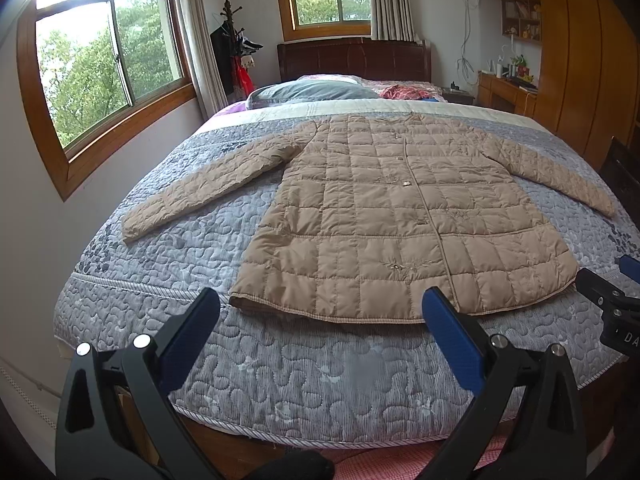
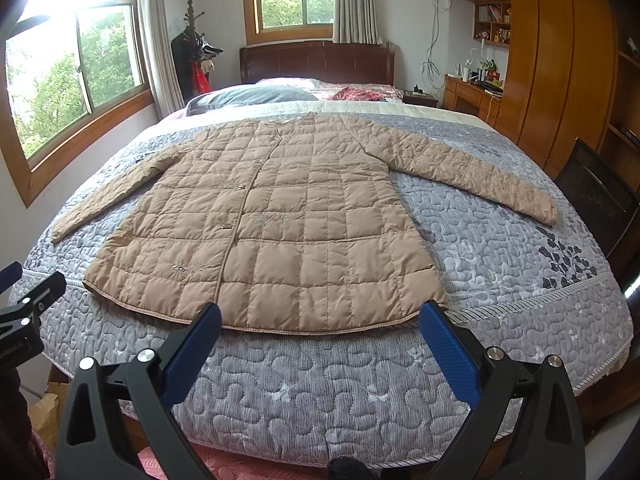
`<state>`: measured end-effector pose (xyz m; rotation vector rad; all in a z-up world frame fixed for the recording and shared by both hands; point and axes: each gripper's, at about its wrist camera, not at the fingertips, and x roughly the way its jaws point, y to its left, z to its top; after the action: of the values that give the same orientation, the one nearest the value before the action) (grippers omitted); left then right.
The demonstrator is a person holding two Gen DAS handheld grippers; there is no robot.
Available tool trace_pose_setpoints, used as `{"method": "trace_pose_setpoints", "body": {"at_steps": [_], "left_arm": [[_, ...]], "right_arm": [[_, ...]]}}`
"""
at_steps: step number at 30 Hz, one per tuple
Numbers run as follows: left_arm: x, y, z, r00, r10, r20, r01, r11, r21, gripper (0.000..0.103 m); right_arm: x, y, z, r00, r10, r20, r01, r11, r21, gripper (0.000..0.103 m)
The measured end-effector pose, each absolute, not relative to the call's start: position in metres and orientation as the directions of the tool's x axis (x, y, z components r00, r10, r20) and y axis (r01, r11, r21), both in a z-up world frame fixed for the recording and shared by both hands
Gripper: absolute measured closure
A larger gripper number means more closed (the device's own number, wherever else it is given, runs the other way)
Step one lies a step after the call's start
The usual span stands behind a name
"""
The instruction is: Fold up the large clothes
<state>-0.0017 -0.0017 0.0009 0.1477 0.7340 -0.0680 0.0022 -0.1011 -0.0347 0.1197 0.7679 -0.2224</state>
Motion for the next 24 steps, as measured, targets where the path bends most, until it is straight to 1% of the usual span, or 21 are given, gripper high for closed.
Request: {"method": "trace_pose_setpoints", "body": {"at_steps": [24], "left_arm": [[-0.0026,-0.0039,0.002,0.745,-0.01,-0.667,0.114,0.987,0.112,0.003]], "right_arm": [[-0.0004,-0.0995,-0.0313,0.705,-0.158,-0.691,0.24,0.97,0.023,0.004]]}}
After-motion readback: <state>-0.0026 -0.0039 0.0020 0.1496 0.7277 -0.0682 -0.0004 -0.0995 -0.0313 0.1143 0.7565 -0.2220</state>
